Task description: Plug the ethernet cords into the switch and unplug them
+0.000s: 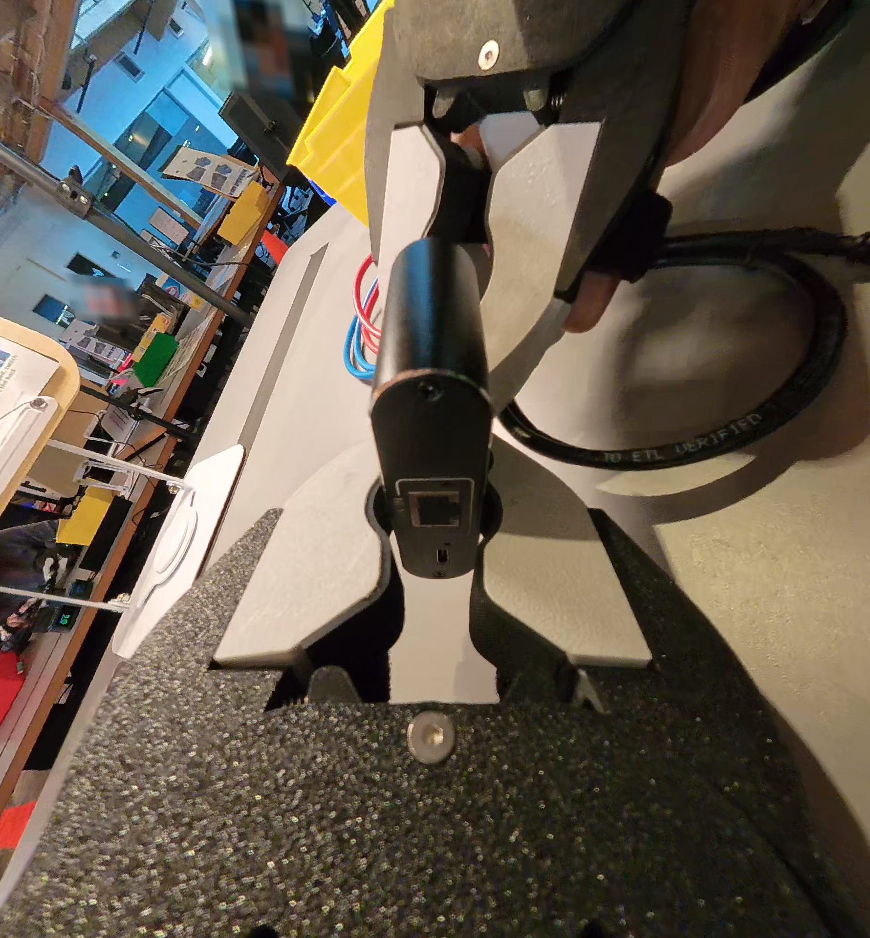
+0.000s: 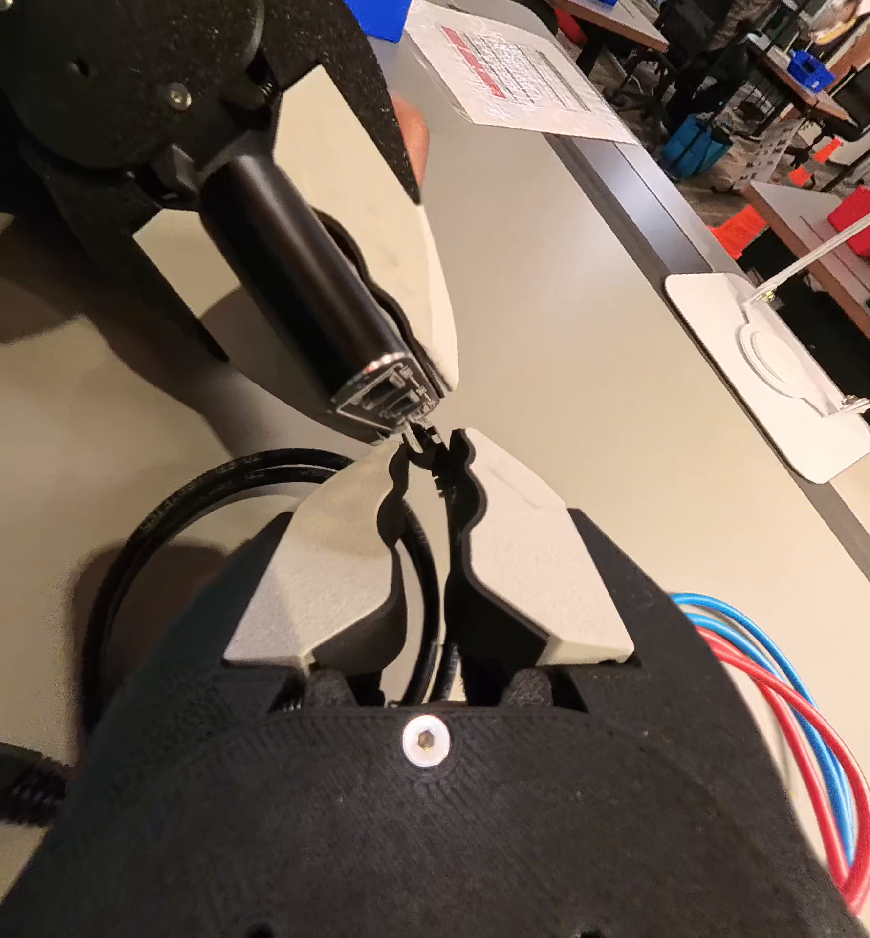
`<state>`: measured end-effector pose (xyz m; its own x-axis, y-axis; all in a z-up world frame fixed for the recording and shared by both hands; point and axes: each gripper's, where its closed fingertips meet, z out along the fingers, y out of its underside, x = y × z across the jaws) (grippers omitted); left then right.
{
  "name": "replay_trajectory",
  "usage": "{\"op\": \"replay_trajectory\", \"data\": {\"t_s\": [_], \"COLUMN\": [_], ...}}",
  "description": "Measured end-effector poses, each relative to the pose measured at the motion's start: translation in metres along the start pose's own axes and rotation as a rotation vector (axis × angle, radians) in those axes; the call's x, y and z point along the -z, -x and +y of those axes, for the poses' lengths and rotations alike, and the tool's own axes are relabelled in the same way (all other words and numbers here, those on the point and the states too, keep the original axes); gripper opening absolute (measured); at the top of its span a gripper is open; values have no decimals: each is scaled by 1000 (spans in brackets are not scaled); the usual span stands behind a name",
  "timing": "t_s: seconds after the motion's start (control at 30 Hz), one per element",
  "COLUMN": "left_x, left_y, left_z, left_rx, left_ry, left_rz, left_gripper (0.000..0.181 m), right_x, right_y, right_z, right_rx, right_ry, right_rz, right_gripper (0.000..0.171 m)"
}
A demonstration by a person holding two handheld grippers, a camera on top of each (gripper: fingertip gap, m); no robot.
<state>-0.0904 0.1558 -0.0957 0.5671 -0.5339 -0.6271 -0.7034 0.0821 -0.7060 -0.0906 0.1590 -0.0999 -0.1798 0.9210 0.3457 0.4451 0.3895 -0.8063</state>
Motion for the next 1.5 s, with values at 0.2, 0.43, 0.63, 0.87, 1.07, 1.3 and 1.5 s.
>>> {"op": "replay_trajectory", "data": {"t_s": [0.2,0.43,0.63,0.87,1.07,1.3,1.5], "left_x": [-1,-2,-2,-2,-3,-5,-3], "left_y": [0,0,0,3,2,5,1], "left_z": [0,2,1,0,6,4,5], "left_rx": [11,29,122,131,87,83,137], "left_ry": [1,18,0,0,37,50,31], "left_rz": [7,10,40,22,13,-27,28], "left_gripper": [28,28,28,28,28,28,28], "right_x": [0,0,2,2,1,2,1], "right_y": [0,-3,-4,-7,-7,-12,-8], "right_z": [0,1,-1,-3,-1,-2,-1], "right_rx": [-66,21,19,-55,27,30,27], "right_ry": [-3,9,-2,-28,-7,-7,-15], "right_rz": [-17,17,7,23,58,100,66], "right_gripper": [17,16,16,16,16,16,16]}}
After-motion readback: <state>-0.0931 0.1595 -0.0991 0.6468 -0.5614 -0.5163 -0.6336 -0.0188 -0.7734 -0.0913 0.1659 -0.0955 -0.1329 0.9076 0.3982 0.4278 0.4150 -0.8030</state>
